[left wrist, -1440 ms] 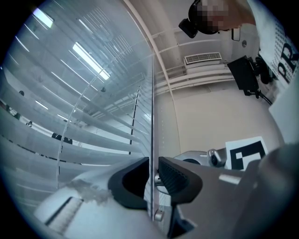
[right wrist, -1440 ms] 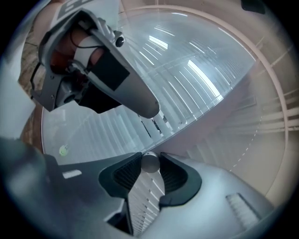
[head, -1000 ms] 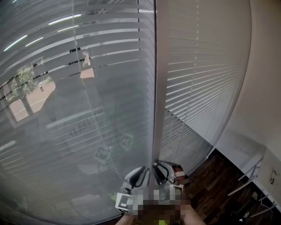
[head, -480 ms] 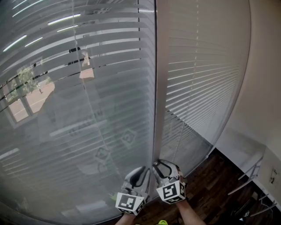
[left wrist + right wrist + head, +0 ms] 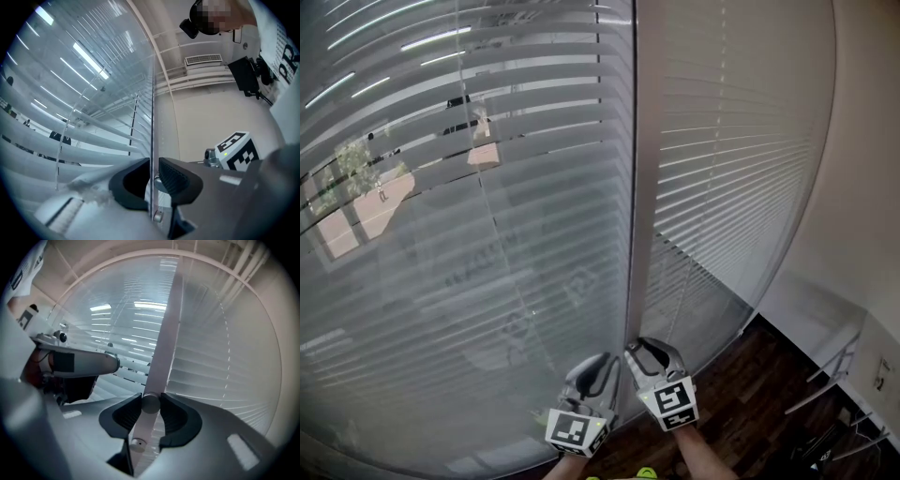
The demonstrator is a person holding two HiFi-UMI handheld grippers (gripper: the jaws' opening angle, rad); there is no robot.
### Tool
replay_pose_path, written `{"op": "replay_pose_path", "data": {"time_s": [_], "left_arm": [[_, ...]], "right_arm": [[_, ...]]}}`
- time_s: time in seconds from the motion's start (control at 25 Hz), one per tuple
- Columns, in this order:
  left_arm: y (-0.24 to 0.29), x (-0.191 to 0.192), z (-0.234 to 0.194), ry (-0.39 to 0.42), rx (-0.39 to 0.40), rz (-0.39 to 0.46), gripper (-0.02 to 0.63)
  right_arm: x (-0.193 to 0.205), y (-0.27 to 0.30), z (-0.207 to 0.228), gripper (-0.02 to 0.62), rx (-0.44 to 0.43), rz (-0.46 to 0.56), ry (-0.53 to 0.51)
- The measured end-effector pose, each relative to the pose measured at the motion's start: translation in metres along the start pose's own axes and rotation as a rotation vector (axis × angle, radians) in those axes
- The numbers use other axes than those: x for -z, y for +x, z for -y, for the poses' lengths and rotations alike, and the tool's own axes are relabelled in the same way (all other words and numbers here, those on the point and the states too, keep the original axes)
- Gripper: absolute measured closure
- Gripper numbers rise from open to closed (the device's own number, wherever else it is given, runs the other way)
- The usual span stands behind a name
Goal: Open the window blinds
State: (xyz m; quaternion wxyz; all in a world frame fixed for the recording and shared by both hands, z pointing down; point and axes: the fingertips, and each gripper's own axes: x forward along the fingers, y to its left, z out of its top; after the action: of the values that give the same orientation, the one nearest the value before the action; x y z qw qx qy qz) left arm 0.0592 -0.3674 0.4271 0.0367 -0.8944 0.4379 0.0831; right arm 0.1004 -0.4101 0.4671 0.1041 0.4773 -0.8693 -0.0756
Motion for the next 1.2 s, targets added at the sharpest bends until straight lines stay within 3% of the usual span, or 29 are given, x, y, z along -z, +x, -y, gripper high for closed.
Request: {"op": "replay_pose_path", "data": {"time_s": [0.44,0.88,1.0,1.2], "left_arm": [[0.0,-0.001,0.001,-0.006,0.002,0.006,0.54],[0.001,-0.005,-0.001,-0.001,-0.003,0.019,0.54],[0.001,-0.006,0.0,-0.002,-0.002,0.024,0.54],[0.0,-0.008,-0.002,-0.003,-0.016,0.021,0.54]], "right_arm": [[0.002,0.0,0.005,0.468,-0.022,0.041,0.201],[0.004,0.002,0.005,0.462,-0.037,0.009,0.193],[0.002,0.0,0.003,0.462,-0.034,-0.03,0.057],[-0.002,-0.004,-0.006,0.445,-0.009,-0.118,-0.44]]}}
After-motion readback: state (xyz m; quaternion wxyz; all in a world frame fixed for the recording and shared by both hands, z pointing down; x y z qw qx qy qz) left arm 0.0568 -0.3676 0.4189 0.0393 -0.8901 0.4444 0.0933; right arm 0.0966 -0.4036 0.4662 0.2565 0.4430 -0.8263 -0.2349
